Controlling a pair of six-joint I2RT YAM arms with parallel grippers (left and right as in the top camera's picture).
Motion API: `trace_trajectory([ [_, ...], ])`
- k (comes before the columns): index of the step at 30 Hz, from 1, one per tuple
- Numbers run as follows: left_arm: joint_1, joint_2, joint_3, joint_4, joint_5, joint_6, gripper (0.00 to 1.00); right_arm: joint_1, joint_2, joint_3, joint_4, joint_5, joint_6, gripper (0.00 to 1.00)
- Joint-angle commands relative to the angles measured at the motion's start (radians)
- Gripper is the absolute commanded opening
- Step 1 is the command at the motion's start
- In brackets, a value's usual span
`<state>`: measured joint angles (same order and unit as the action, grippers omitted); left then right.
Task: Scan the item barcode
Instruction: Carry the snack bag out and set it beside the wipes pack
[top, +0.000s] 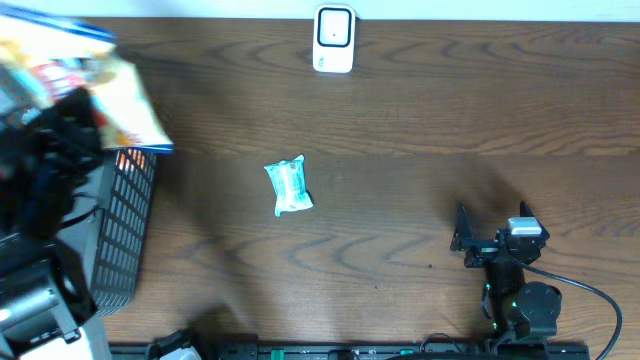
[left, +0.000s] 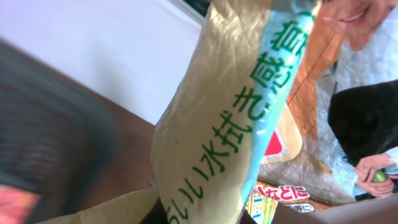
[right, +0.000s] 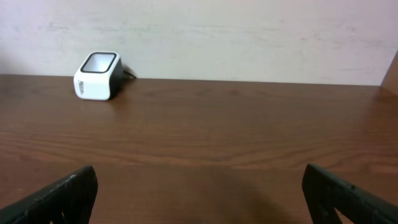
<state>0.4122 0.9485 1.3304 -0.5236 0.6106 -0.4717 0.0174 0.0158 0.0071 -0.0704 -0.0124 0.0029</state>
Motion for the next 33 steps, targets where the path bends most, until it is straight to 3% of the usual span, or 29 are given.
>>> trace_trajectory([
  [1, -0.164, 0.013, 0.017, 0.005, 0.036, 0.063, 0.07, 0.009, -0.003, -0.002, -0.004, -0.008, -0.011, 0.99],
  [9, -0.536, 0.14, 0.017, -0.127, -0.294, 0.07, 0.07, 0.009, -0.002, -0.002, -0.004, -0.008, -0.011, 0.99],
  [15, -0.758, 0.325, 0.017, -0.146, -0.447, 0.047, 0.07, 0.009, -0.003, -0.002, -0.004, -0.008, -0.011, 0.99],
  [24, -0.949, 0.651, 0.017, -0.144, -0.605, -0.138, 0.07, 0.009, -0.003, -0.002, -0.004, -0.008, -0.011, 0.99],
  [33, -1.021, 0.873, 0.017, -0.064, -0.634, -0.143, 0.08, 0.009, -0.003, -0.002, -0.004, -0.008, -0.011, 0.99],
])
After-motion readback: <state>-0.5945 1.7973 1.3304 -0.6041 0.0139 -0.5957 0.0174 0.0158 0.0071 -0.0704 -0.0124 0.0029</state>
